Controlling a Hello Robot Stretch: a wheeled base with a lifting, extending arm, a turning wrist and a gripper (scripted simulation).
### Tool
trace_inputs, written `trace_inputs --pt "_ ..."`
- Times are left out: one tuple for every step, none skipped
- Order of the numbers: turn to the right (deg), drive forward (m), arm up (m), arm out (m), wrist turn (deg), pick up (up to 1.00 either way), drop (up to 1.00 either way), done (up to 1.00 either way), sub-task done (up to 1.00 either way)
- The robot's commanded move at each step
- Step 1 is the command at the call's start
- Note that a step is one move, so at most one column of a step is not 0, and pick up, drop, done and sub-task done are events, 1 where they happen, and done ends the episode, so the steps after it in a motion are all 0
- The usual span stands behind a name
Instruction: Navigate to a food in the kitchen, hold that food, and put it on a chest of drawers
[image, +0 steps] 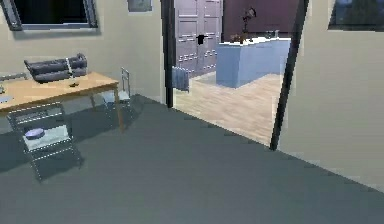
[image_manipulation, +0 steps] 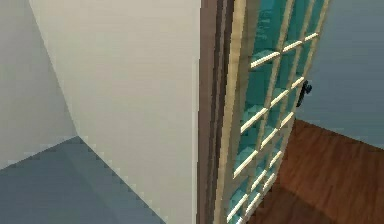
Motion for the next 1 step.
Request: trace_inputs --pt "0.0 0.1 0.0 0.0 0.0 0.0 0.0 0.0 0.0"
